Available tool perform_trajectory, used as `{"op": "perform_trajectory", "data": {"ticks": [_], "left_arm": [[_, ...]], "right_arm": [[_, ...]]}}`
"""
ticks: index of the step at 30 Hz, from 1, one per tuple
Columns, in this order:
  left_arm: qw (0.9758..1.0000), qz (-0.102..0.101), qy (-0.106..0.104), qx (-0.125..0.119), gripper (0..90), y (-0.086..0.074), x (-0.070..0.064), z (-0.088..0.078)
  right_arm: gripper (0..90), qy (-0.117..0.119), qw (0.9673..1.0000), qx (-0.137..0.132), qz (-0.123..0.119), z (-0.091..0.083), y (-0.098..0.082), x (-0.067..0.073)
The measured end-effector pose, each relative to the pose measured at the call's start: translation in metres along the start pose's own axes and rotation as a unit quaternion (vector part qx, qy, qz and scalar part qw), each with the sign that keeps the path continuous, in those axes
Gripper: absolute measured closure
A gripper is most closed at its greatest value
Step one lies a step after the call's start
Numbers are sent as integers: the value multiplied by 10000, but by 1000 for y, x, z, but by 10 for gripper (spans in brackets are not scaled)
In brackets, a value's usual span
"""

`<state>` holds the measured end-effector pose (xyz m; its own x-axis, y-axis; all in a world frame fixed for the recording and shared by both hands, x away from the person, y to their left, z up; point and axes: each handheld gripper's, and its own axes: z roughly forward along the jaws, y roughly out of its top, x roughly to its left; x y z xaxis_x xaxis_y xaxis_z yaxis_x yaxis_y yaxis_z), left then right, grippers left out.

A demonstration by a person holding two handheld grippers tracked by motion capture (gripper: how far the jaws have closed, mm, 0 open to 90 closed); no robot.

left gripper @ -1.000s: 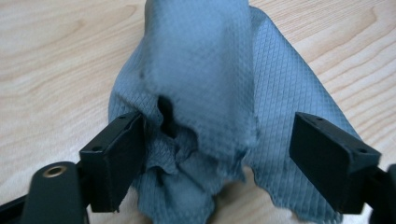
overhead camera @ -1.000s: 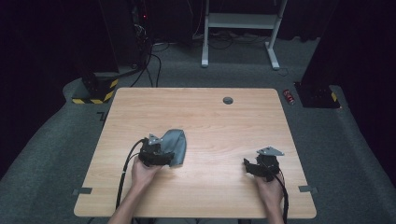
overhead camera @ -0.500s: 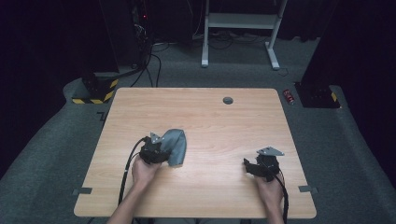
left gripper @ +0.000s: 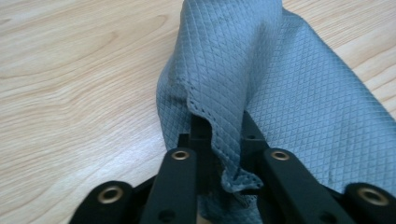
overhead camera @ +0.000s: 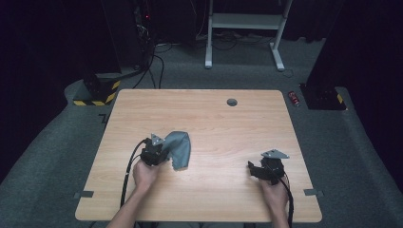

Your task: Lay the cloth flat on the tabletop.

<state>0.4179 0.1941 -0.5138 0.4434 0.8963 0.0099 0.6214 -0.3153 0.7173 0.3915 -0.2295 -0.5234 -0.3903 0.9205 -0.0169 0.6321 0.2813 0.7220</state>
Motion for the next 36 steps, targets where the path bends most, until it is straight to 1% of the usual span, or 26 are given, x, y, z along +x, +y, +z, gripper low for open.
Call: {"op": "perform_trajectory", "data": {"ticks": [2,5,11,13,17,18,19,21,22,24,25,27,31,35,36], "left_arm": [[9999,-70,-68,-30,834,0,0,0],[9998,-117,-153,-84,849,1,-2,0],[9992,-161,-349,-138,856,4,-7,1],[9991,-93,-405,-117,857,6,-10,1],[9984,12,-543,-159,858,15,-18,2],[9981,9,-583,-210,858,17,-19,2],[9975,-42,-670,-219,858,19,-22,3],[9973,-53,-701,-212,859,20,-23,4],[9971,24,-733,-202,859,22,-28,6],[9966,75,-787,-218,860,25,-33,7],[9966,75,-787,-218,859,25,-33,7],[9958,163,-872,-227,859,30,-40,9],[9943,152,-1014,-282,859,36,-50,12],[9935,196,-1086,-269,859,37,-58,17],[9935,196,-1086,-269,859,37,-58,17]], "right_arm": [[266,1,10000,-6,-8,0,0,0],[266,4,10000,-8,-12,0,0,0],[267,5,10000,-8,-4,0,0,0],[267,5,10000,-10,-15,0,0,0],[267,6,10000,-6,-3,0,0,0],[267,6,10000,-11,-15,0,0,0],[267,6,10000,-9,-13,0,0,0],[267,4,10000,-5,-9,0,0,0],[267,6,10000,-10,-14,0,0,0],[267,5,10000,-9,-14,0,0,0],[267,5,10000,-9,-14,0,0,0],[267,4,10000,-6,-9,0,0,0],[267,6,10000,-10,-13,0,0,0],[267,6,10000,-9,-14,0,0,0],[267,6,10000,-9,-14,0,0,0]]}}
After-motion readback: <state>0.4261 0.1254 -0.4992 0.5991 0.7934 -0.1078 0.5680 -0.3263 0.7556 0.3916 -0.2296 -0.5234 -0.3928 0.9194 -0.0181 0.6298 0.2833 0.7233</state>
